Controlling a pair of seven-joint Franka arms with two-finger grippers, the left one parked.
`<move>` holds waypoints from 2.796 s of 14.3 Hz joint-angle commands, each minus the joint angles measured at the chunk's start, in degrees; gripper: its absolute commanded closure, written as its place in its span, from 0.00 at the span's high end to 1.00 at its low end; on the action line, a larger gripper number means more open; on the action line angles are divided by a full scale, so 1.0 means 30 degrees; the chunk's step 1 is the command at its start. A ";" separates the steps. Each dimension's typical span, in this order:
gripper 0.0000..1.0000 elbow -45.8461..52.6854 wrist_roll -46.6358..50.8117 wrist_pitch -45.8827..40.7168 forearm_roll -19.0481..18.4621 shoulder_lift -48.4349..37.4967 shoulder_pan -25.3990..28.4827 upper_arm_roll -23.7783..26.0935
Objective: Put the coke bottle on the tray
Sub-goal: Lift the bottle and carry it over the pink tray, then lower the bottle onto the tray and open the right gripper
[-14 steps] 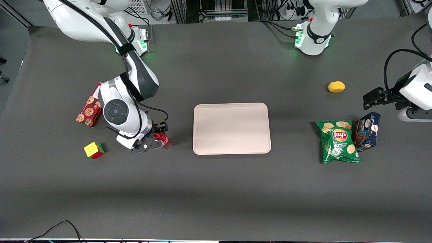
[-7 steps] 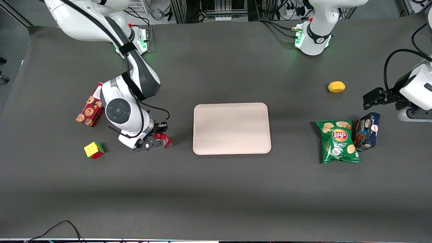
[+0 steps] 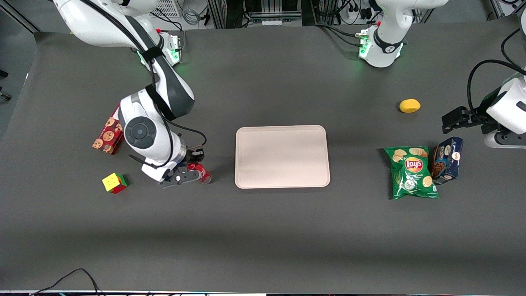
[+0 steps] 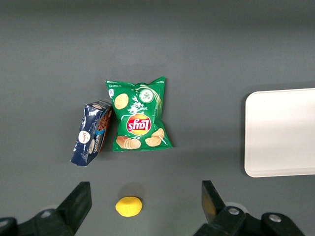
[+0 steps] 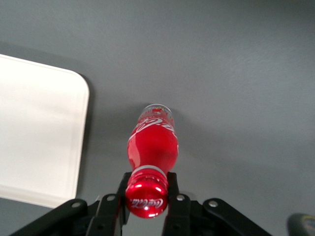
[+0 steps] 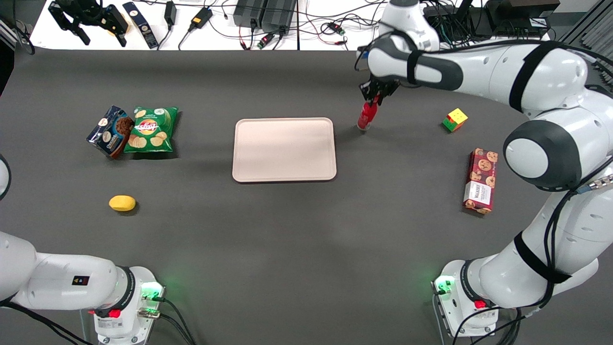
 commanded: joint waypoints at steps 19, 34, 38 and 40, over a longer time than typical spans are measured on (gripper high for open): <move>0.00 0.7484 0.7103 -0.7853 0.2345 -0.1684 0.7663 -0.2302; 0.00 0.4232 0.6227 -0.1110 0.1030 0.2623 0.7726 -0.2948; 0.00 0.4203 0.6315 -0.0934 0.1118 0.2916 0.7697 -0.2948; 0.00 0.4203 0.6315 -0.0904 0.1118 0.2975 0.7697 -0.2948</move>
